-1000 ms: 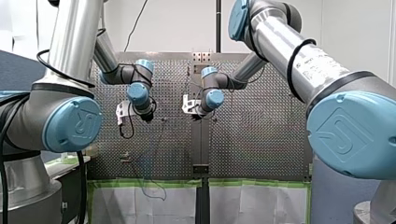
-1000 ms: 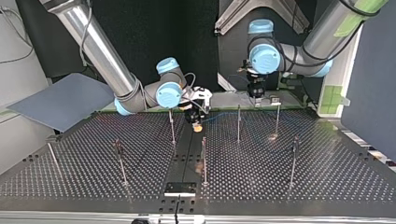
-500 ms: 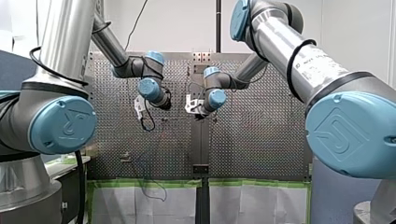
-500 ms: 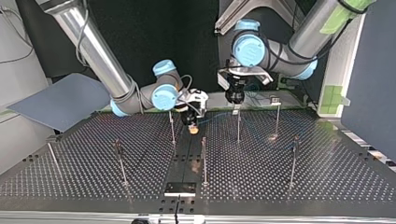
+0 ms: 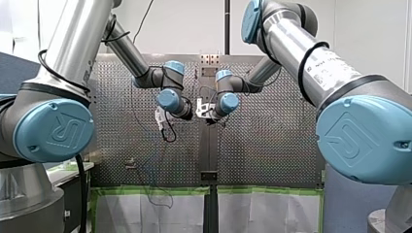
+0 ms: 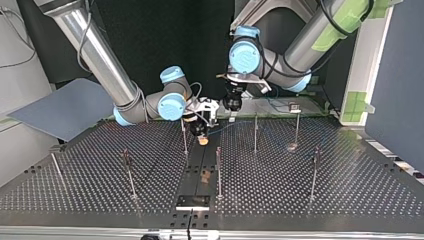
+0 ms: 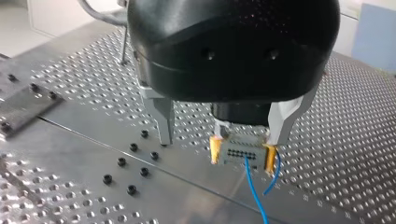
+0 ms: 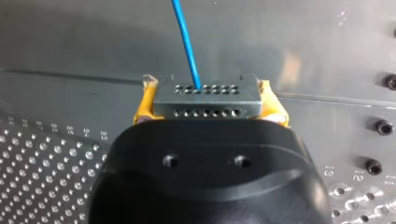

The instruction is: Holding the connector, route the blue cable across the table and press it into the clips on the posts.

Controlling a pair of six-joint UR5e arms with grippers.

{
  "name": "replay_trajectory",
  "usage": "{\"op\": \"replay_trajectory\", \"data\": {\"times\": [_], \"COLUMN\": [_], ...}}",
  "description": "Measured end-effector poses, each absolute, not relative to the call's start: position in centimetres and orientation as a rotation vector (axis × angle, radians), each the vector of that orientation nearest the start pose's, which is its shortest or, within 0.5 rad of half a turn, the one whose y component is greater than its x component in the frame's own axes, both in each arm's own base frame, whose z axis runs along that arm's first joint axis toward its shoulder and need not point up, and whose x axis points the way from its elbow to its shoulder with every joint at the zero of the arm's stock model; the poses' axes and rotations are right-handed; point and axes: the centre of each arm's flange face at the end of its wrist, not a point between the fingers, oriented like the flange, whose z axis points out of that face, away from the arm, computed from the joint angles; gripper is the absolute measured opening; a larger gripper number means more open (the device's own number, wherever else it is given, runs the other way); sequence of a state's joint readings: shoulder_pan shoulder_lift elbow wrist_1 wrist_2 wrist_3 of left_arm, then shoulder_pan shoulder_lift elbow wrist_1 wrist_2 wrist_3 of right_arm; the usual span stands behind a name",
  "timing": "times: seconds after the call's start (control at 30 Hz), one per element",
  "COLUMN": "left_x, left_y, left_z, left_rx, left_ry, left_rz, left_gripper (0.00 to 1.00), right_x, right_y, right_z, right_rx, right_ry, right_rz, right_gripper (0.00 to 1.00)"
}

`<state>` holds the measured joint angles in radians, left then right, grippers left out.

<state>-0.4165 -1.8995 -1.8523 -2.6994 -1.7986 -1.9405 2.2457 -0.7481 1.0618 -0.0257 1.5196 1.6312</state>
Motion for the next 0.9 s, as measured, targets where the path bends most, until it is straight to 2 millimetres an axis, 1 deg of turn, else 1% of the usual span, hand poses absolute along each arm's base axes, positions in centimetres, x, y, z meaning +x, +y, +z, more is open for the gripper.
{"op": "replay_trajectory", "data": {"times": [0.3,0.63,0.77,0.9], "left_x": [47.0,48.2,49.3,50.7], "left_y": [-32.5,-32.0,-32.2,-32.4], "left_z": [20.6,16.5,15.7,16.1], "left_rx": [-0.15,-0.161,-0.17,-0.196], "left_ry": [1.723,1.78,1.771,1.727], "left_rz": [-0.343,-0.302,-0.297,-0.296], "left_gripper": [1.0,1.0,1.0,1.0], "right_x": [57.7,57.6,57.6,57.6], "right_y": [-50.1,-50.3,-50.3,-50.3], "right_z": [20.7,20.7,20.7,20.7], "right_rx": [-2.646,-2.644,-2.643,-2.643], "right_ry": [1.308,1.314,1.313,1.311], "right_rz": [-2.045,-2.045,-2.044,-2.043], "right_gripper": [0.0,0.0,0.0,0.0]}}
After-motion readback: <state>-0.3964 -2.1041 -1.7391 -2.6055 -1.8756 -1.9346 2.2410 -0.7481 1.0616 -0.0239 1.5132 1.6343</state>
